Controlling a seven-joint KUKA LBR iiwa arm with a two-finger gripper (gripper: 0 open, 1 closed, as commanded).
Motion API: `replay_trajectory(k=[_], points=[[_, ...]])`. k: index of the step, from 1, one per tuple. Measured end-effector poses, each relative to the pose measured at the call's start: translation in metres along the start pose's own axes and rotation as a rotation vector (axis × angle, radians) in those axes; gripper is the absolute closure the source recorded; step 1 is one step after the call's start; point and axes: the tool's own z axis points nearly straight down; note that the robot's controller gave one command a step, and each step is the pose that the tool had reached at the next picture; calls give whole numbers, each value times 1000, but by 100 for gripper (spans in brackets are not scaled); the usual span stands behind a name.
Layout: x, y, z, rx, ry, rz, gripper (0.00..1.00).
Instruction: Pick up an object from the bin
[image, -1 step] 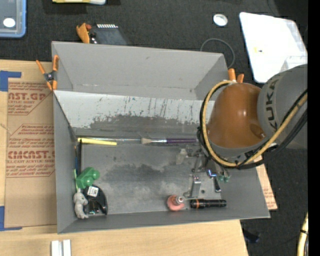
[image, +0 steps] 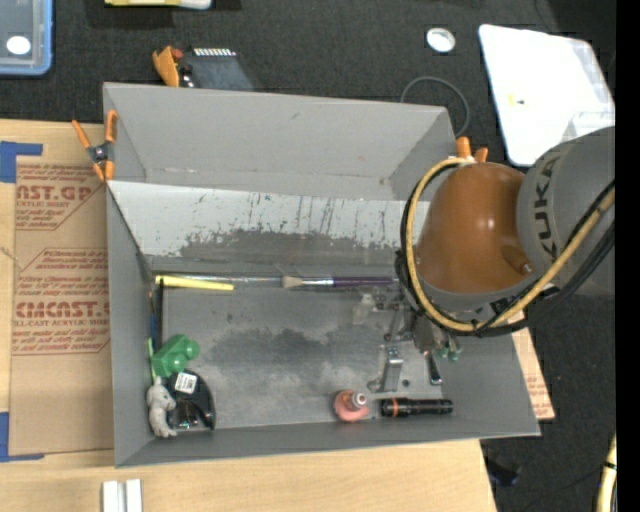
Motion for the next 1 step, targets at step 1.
replay_trajectory(k=[1], points=[[12,6,70,0,-2,-440,0]])
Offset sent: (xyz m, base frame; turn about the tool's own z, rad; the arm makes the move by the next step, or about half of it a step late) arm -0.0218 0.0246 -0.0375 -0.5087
